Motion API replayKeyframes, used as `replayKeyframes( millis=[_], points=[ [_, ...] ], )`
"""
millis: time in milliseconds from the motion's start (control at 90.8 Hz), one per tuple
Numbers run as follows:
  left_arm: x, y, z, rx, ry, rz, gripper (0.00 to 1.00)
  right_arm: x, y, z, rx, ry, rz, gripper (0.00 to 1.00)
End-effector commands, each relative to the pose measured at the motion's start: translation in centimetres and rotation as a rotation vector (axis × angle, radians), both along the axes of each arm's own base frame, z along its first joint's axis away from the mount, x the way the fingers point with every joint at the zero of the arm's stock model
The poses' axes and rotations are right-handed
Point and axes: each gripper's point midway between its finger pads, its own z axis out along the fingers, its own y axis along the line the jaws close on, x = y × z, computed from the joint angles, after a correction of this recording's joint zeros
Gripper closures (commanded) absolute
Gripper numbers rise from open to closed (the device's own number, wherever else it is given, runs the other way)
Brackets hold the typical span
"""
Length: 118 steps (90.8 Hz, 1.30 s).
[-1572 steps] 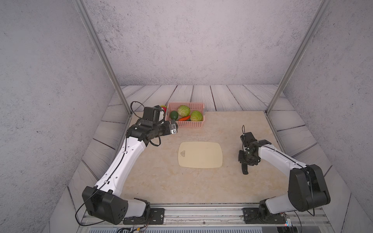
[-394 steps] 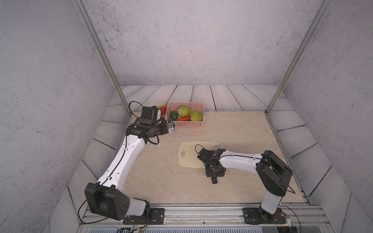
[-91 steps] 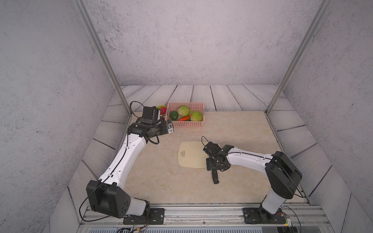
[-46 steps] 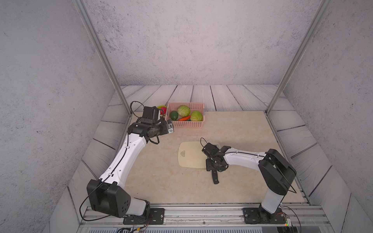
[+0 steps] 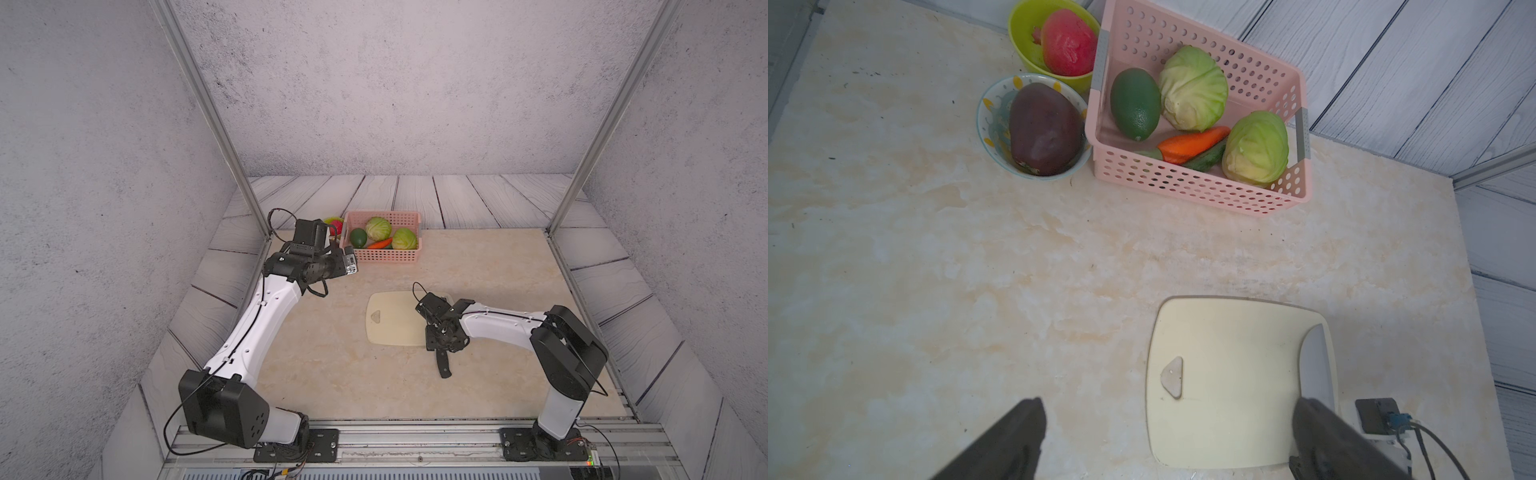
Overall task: Align the knife with the edge of the cutting board
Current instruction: Adjust the knife at the edge of the cutting board.
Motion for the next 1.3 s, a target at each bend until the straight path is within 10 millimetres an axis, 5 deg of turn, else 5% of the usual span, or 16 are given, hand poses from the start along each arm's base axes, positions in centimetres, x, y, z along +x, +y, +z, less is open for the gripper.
replayKeyframes(
  millis=[0,1288],
  points=[
    [0.0,0.1,-0.6,0.010,0.023,-0.006,0.02,-0.1,-0.5,-1.1,-0.030,0.033,-0.015,0.42],
    [0.0,0.1,-0.7,0.010,0.027,-0.007,0.02,-2.8,-1.2,-0.7,0.001,0.057,-0.037,0.48]
  ],
)
